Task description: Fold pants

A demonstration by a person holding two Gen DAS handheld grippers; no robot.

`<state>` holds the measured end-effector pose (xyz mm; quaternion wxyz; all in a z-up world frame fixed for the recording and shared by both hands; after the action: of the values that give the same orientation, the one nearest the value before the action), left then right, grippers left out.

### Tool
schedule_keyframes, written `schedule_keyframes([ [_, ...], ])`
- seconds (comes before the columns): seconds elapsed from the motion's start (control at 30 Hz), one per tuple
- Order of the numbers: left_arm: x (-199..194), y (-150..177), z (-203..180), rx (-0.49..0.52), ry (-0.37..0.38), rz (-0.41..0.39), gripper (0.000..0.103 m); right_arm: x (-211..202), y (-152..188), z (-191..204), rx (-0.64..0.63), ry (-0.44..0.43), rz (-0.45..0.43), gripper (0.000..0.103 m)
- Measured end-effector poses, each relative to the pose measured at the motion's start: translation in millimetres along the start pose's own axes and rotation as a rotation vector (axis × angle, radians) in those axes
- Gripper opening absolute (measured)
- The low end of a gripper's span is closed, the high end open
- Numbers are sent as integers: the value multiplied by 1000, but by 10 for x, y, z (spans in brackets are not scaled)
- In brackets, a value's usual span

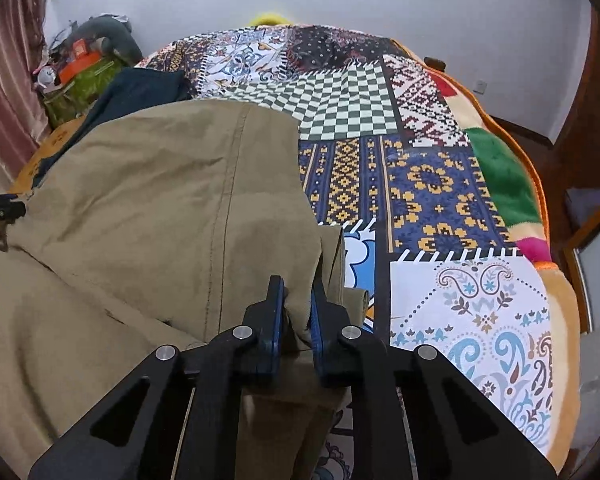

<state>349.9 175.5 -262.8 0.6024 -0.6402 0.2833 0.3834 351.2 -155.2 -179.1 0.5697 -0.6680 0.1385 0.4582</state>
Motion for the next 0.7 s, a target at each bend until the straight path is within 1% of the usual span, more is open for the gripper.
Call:
schedule_keyframes([
  [0.23,16,33,39,-13,1,-12,61,67,-12,4,-8,8,25,10],
  [0.3,55,42,24,-5,-13,-11,66,101,1,5,1,11,37,10],
  [0.33,100,55,5,20,-23,0,70,114,5,11,4,12,41,10],
  [0.4,131,82,-12,52,-23,4,72,137,0,17,6,21,46,10],
  [0.6,-11,40,68,12,35,-11,71,25,-41,1,8,36,29,15],
  [0.63,-53,26,71,13,28,-19,71,-10,-51,1,8,39,23,15],
  [0.7,-200,-30,93,24,-9,-58,71,-104,-93,-1,5,47,11,15],
])
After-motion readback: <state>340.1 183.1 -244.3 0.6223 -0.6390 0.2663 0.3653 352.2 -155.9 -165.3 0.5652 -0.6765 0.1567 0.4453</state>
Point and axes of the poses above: each gripper's, at about its wrist camera, not at the fingertips, and x roughly the way its jaws point, z to its left, y to its underside, the point moved 1 cm from there along x, roughly the way its jaws point, and after that the axes turned 7 degrees about -z, right-handed, at the moved point
